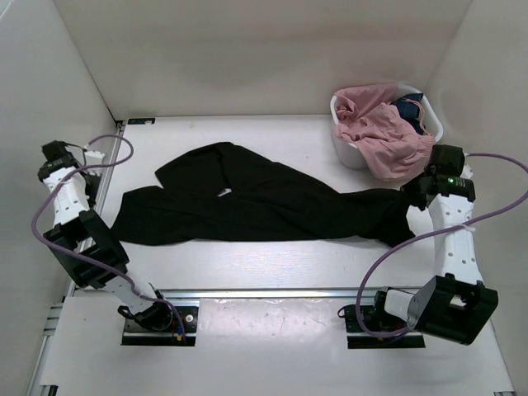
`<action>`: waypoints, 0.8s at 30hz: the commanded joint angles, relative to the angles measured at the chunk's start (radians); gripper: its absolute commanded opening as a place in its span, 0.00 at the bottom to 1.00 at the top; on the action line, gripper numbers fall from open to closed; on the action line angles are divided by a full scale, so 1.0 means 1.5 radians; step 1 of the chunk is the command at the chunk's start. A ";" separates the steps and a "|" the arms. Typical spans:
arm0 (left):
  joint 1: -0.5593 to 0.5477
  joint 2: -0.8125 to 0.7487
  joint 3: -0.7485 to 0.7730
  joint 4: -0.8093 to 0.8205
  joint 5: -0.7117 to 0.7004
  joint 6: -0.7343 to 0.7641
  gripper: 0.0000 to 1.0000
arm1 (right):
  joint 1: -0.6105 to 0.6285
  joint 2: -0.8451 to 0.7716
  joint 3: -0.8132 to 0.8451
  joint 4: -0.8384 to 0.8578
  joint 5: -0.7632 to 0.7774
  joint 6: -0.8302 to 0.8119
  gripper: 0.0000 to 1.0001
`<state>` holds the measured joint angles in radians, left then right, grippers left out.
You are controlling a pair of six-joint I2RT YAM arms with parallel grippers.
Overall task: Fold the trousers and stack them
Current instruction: Flatten the trousers out
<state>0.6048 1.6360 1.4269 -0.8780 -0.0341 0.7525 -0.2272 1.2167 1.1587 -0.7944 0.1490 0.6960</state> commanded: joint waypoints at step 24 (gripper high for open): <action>-0.088 0.284 0.094 0.094 0.158 -0.243 0.57 | -0.001 -0.069 -0.149 -0.015 0.035 -0.062 0.00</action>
<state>0.4675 2.0491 1.5356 -0.7345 0.1467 0.4091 -0.2272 1.1309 0.9360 -0.7948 0.1684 0.6247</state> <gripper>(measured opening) 0.567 0.008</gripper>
